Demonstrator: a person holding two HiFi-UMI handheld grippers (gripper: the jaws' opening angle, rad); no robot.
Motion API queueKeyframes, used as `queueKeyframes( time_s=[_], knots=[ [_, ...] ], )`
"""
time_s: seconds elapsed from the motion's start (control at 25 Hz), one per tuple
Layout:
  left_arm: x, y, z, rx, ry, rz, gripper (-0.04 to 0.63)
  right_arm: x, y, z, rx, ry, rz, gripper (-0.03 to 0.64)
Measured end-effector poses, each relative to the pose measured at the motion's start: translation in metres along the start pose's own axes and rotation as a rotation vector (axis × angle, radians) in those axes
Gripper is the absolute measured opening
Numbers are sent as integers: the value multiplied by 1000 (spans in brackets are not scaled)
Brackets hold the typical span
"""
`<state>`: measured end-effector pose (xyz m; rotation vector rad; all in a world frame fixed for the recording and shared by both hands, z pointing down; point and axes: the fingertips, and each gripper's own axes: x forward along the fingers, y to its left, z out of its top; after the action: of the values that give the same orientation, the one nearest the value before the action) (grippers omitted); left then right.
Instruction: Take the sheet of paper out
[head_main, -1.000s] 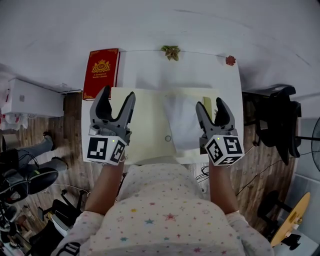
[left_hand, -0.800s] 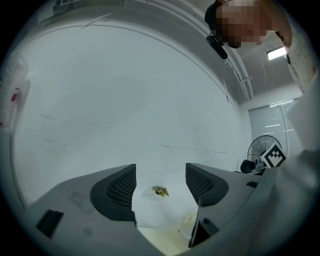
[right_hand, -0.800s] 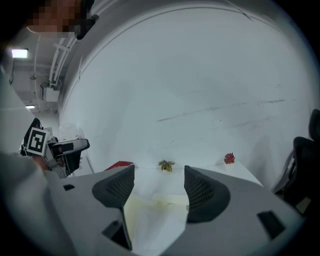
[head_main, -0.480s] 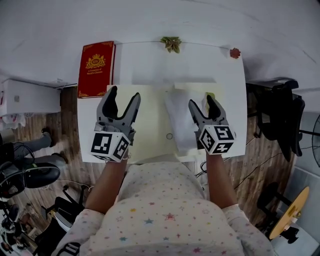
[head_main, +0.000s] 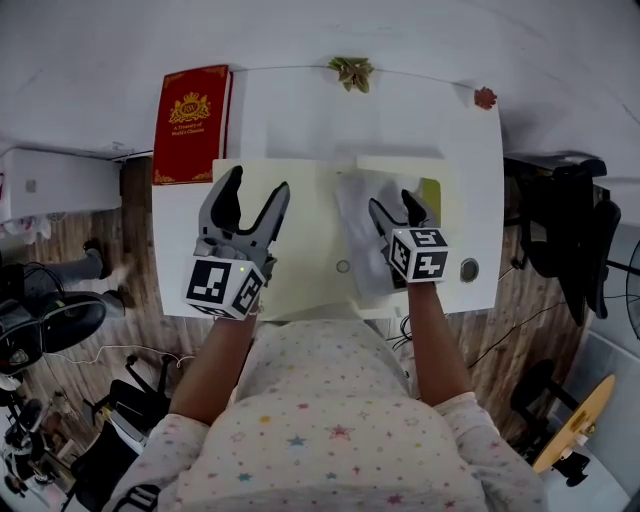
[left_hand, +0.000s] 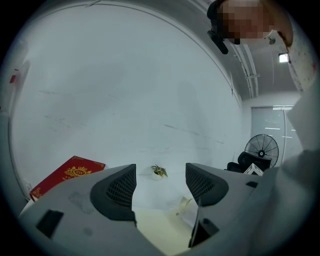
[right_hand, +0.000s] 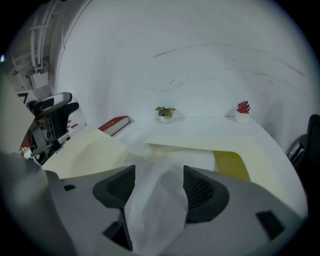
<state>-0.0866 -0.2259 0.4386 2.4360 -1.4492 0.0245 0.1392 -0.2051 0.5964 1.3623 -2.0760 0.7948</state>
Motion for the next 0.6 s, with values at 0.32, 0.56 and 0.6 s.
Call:
queueKeyframes(
  time_s=[0.32, 0.56, 0.6],
  knots=[
    [0, 1, -6, 9, 20, 5, 287, 14, -6, -26, -36, 113, -39, 294],
    [5, -1, -5, 12, 18, 1, 287, 21, -9, -40, -97, 175, -62, 290],
    [5, -2, -5, 13, 19, 0, 287, 22, -9, -41, -108, 181, -70, 290]
  ],
)
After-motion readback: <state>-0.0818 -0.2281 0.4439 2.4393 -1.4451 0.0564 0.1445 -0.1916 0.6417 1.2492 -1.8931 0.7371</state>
